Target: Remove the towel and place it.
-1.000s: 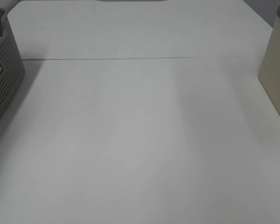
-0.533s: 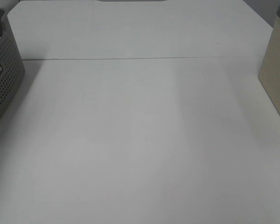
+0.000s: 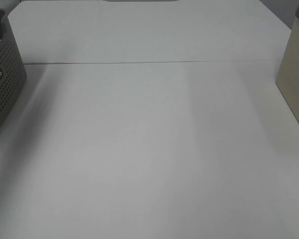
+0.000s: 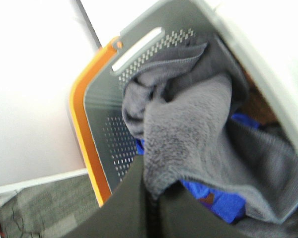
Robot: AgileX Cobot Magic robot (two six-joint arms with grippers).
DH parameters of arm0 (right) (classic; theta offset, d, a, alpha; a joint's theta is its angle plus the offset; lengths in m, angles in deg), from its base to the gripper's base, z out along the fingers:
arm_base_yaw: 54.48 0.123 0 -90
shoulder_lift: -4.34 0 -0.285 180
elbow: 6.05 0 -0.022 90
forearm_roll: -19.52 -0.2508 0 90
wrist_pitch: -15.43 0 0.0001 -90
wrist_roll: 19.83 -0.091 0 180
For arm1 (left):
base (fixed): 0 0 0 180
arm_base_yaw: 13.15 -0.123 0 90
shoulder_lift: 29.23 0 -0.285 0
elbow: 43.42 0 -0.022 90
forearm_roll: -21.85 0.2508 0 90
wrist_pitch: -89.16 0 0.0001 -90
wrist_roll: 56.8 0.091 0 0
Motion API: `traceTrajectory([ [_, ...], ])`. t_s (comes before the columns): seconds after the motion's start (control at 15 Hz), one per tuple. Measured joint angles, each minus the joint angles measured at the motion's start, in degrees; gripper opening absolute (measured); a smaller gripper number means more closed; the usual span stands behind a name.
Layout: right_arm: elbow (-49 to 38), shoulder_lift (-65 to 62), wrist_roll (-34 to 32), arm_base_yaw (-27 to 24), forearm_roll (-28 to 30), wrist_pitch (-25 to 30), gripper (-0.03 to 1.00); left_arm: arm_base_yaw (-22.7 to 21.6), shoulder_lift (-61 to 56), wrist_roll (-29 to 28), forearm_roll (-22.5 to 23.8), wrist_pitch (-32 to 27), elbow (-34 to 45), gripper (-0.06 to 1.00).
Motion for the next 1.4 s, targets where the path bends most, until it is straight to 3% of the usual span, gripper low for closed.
traceTrajectory([
  [0.2,0.0,0.0,0.0,0.0,0.0,0.0,0.73,7.3,-6.5,-0.6,-0.2,0.0,0.0,0.0],
  [0.27,0.0,0.0,0.0,0.0,0.0,0.0,0.73,13.1,-9.6,-0.6,-0.4,0.0,0.0,0.0],
  [0.33,0.0,0.0,0.0,0.0,0.0,0.0,0.73,15.9,-10.4,-1.1,-0.5,0.0,0.0,0.0],
  [0.53,0.2,0.7,0.3,0.0,-0.3,-0.2,0.73,21.8,-10.9,-3.6,-0.5,0.0,0.0,0.0],
  [0.67,1.1,6.0,6.3,0.0,-5.3,-4.6,0.73,27.3,-10.9,-3.2,-0.4,0.0,0.0,0.0],
  [0.8,1.3,14.9,17.8,0.0,-17.2,-13.0,0.73,32.2,-10.9,-1.6,-0.4,0.0,0.0,0.0],
  [0.87,1.3,17.2,21.2,0.0,-19.9,-14.8,0.73,33.6,-10.9,-1.3,-0.5,0.0,0.0,0.0],
  [0.93,1.4,28.5,36.0,0.0,-33.8,-18.4,0.73,37.2,-10.9,1.1,-0.5,0.0,0.0,0.0],
  [1.13,1.4,44.1,66.3,0.0,-56.6,-17.8,0.73,42.2,-10.9,3.5,-0.5,0.0,0.0,0.0],
  [1.4,1.4,60.0,93.0,0.2,-79.3,-11.9,0.73,46.9,-10.9,5.0,-0.5,0.1,0.0,0.0],
])
